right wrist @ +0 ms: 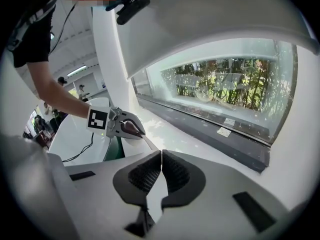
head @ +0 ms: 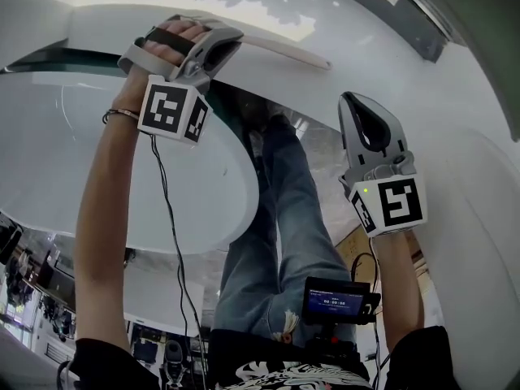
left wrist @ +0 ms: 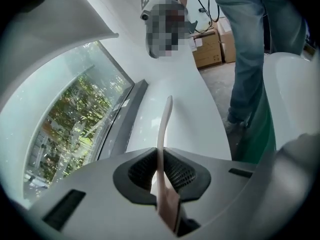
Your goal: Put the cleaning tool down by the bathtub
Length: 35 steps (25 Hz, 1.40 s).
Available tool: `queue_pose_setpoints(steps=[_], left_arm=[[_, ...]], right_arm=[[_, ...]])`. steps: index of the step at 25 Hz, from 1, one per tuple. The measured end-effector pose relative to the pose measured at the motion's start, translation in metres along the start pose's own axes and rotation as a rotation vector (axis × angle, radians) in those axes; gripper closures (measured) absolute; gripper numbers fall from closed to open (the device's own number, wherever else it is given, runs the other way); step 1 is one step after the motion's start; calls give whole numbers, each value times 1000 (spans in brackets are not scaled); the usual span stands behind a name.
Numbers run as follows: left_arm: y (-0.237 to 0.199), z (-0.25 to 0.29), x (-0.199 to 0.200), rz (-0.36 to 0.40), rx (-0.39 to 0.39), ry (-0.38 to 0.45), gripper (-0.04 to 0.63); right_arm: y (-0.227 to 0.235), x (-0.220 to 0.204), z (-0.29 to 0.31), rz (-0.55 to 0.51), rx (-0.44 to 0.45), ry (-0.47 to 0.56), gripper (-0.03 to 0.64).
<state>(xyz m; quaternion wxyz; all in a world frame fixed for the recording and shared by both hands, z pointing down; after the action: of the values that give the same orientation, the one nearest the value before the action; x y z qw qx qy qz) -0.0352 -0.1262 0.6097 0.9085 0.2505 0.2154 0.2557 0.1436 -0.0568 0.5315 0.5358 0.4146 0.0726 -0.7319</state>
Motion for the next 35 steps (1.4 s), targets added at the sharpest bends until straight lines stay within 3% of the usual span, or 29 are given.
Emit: queue_pose_setpoints(steps=[3,14,22,29,35], left_arm=[[5,10,-4,55,-15,-2,549],[4,26,-18,116,38,-40,549],[13,28,-16,62,20,-32,546],[13,24,-5,42,-27,34,437],[6,22,-9,65,-38,15,409]], right_arm=[[-6,-3,3,-4,8,-18,589],[-8,-11,5,14,12,-52,589],[-15,-15,8,-6,30,-74,589],[-14,-16,9,-2,32,-78,589],[-19,-14,10,-2,40,-86,589]])
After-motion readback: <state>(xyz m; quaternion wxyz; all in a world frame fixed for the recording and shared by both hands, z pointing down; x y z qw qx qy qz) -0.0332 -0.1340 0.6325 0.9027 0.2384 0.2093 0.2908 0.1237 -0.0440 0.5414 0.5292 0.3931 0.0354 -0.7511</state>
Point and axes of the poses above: the fingertips, and each gripper's own axes: z forward along the fingers, y to its right, x out of its top, the point moved 4 cm from there along -z, backward along the fingers, and after that the axes turned 11 degrees about z, right-handed, at the moved point
